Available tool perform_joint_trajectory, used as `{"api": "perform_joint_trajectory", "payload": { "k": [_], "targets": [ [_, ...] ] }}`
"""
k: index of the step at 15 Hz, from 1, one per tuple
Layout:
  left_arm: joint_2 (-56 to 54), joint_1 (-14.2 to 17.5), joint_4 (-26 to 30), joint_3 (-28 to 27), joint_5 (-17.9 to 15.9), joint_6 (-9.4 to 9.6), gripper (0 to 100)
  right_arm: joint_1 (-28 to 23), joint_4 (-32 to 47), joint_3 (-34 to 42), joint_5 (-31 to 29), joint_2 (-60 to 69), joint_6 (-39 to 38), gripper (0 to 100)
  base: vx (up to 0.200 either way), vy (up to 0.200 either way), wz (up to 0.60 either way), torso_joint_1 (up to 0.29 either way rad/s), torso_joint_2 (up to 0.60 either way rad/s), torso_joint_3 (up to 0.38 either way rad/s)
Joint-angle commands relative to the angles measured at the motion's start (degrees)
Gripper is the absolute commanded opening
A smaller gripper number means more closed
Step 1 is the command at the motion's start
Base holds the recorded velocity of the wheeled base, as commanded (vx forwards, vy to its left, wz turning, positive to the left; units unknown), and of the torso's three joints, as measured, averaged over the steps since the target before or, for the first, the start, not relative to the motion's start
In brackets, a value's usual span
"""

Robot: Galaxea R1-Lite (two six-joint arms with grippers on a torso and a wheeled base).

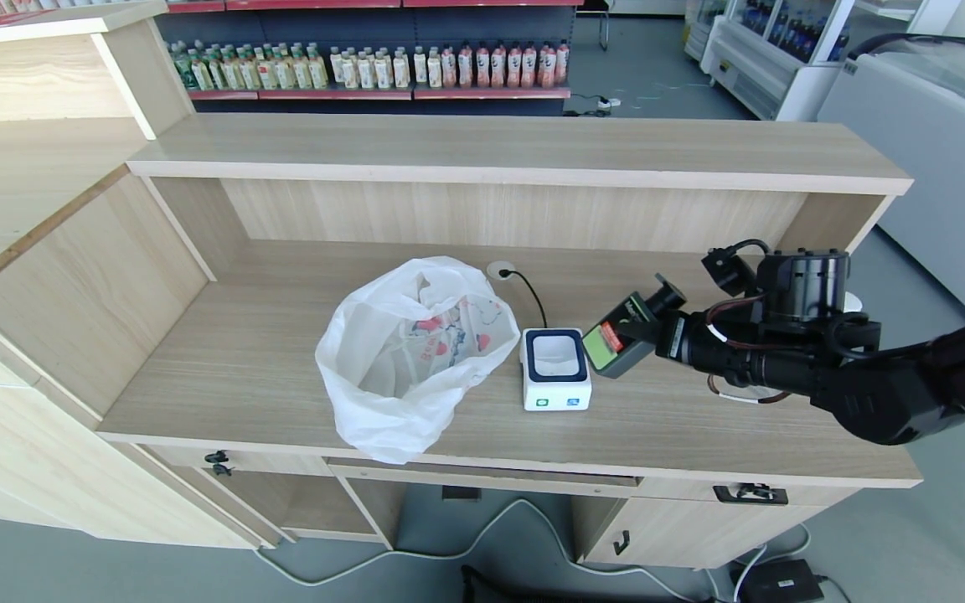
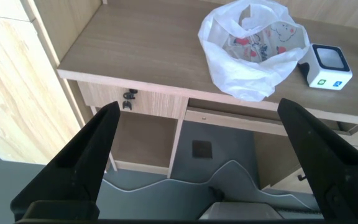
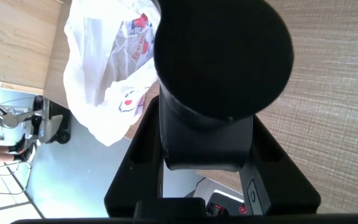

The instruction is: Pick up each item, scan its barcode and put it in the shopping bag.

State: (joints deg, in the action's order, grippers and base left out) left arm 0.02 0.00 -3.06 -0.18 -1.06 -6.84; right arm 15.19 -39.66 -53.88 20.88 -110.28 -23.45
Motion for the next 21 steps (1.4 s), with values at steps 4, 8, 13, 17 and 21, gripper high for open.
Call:
{"api": "perform_joint_trajectory", "payload": {
  "k": [4,8,13,17,21],
  "targets": [
    [0.0,0.0,0.0,0.0,0.0,-0.02,100,-0.7,0.0,-0.7,0.0,-0.5,-0.1,0,0.0,0.0,0.0,0.0,0.0,0.0],
    [0.0,0.0,0.0,0.0,0.0,-0.02,100,-0.6,0.0,-2.0,0.1,-1.2,-0.3,0,0.0,0.0,0.0,0.0,0.0,0.0],
    [0.0,0.0,0.0,0.0,0.0,-0.02,100,-0.1,0.0,-2.4,1.4,-1.6,-0.4,0,0.0,0.0,0.0,0.0,0.0,0.0],
    [0.0,0.0,0.0,0.0,0.0,-0.02,100,0.2,0.0,-2.5,1.2,-0.8,-0.3,0,0.0,0.0,0.0,0.0,0.0,0.0],
    [0.0,0.0,0.0,0.0,0.0,-0.02,100,-5.1,0.2,10.8,-12.2,15.4,13.9,0,0.0,0.0,0.0,0.0,0.0,0.0]
  ]
}}
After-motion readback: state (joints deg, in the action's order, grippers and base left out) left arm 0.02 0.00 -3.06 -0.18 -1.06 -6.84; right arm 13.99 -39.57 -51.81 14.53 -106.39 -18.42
